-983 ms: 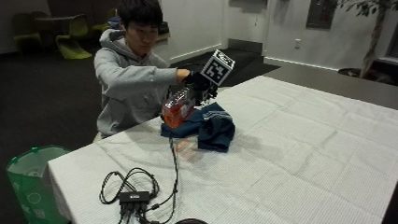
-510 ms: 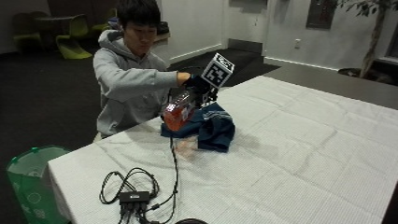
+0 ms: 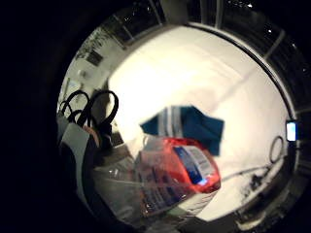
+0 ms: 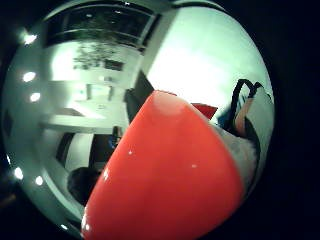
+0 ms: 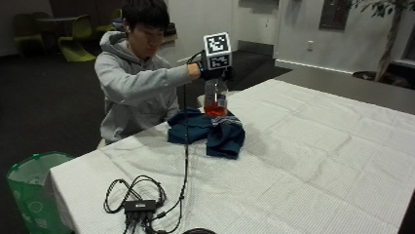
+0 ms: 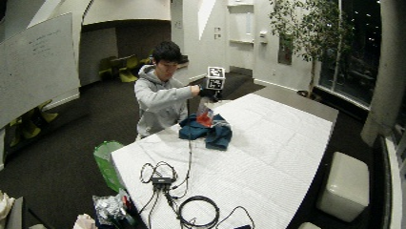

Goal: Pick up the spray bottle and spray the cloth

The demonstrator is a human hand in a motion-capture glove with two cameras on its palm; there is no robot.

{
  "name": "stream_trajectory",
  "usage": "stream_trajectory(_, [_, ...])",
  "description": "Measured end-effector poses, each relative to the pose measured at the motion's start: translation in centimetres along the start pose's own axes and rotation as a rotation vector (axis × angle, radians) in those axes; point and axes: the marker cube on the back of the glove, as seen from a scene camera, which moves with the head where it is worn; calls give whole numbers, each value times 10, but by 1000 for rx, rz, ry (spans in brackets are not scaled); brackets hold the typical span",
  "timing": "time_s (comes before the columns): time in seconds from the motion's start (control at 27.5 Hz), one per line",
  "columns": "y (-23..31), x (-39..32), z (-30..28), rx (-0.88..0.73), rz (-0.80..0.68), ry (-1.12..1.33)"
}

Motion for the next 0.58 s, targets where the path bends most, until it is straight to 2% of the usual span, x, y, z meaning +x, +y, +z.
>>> stream_trajectory(0.15, [-12, -12, 10, 283, -75, -327])
stream_trajectory(0.25, [-18, -12, 30, 430, -98, -528])
stream_trajectory(0.36, [-30, -11, 59, 493, -121, -642])
stream_trajectory(0.58, [-75, 6, 102, 538, -111, -649])
